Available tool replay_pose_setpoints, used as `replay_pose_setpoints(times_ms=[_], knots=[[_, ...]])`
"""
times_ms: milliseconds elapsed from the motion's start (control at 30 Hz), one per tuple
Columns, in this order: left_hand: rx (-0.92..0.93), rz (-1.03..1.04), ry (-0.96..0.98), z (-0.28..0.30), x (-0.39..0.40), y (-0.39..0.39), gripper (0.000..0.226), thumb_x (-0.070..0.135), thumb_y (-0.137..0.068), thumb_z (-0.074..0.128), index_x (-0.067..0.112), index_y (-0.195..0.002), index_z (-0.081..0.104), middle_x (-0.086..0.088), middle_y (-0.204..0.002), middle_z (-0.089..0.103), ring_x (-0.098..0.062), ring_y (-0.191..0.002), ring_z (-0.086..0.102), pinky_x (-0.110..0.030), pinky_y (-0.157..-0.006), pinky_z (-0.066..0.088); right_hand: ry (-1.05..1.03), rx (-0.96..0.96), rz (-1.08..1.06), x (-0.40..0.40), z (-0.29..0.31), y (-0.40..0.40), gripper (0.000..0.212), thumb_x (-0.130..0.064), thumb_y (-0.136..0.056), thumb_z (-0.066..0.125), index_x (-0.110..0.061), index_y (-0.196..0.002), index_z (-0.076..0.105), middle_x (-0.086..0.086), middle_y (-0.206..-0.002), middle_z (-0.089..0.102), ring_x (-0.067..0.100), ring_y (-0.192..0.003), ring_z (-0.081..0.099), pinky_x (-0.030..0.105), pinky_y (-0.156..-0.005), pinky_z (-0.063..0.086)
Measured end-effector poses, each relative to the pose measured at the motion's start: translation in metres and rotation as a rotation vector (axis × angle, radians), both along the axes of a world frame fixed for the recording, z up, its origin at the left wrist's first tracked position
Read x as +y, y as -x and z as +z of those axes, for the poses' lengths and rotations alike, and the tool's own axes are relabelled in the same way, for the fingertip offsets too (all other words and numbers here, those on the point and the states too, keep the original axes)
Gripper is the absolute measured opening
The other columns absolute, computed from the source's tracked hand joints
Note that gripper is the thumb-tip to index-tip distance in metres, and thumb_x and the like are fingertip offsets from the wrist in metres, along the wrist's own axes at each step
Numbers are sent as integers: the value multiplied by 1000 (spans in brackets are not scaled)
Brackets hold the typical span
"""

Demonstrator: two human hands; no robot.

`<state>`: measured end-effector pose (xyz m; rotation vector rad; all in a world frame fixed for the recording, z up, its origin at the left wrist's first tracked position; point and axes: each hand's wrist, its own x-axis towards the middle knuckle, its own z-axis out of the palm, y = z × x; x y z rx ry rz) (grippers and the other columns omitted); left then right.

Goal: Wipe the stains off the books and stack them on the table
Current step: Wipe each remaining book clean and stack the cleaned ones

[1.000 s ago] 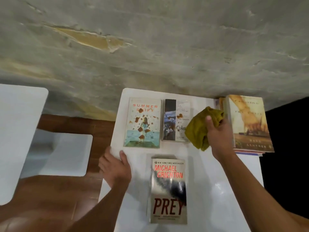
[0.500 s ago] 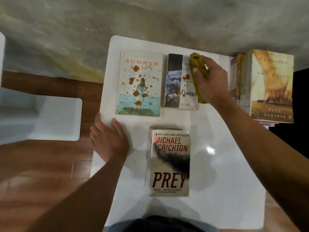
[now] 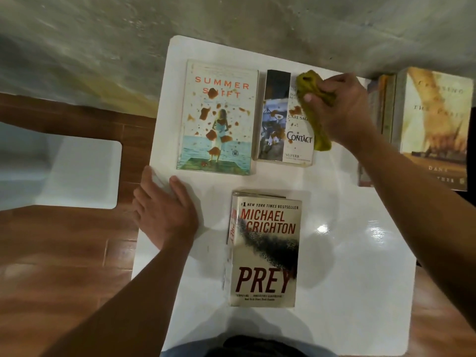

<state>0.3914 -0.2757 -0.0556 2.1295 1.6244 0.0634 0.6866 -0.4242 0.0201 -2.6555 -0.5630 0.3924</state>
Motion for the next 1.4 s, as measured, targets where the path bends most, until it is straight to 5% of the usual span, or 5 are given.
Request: replay_pose_setpoints(times_ms=[133, 667, 800, 967, 1400], knots=[[-1, 4, 6, -1, -2, 1, 60, 59, -100, 36, 20, -145, 35, -11, -133, 55, -32, -117, 54, -50, -103, 43, 58, -51, 87, -7, 8, 3, 36, -37, -97, 63, -9, -118, 70, 9, -111, 66, 15, -90, 57, 12, -63, 36], [-6, 17, 0, 1, -1, -2, 58, 55, -101, 40, 18, -145, 37, -11, -134, 55, -33, -119, 54, -50, -104, 41, 120, 8, 220, 6, 15, -4, 37, -37, -94, 66, -13, -122, 71, 9, -113, 66, 26, -100, 63, 26, -78, 51], [1, 21, 6, 0, -1, -2, 58, 56, -100, 40, 20, -145, 36, -10, -134, 55, -32, -119, 54, -49, -105, 41, 128, -21, 133, 5, 20, -8, 37, -35, -95, 67, -11, -122, 70, -2, -102, 61, 15, -88, 58, 1, -63, 37], [-11, 20, 6, 1, -1, 0, 59, 57, -100, 39, 20, -146, 35, -10, -135, 54, -32, -120, 53, -50, -105, 40, 123, 39, 123, 10, 21, -10, 46, -38, -88, 72, -12, -126, 68, 6, -122, 67, 23, -107, 64, 30, -93, 52], [-30, 29, 13, 2, -3, -1, 58, 53, -101, 44, 17, -146, 38, -11, -134, 53, -31, -119, 53, -45, -101, 43, 244, -5, 212, 20, 19, -23, 43, -38, -92, 68, -15, -128, 67, 8, -120, 62, 14, -96, 46, 21, -87, 29]])
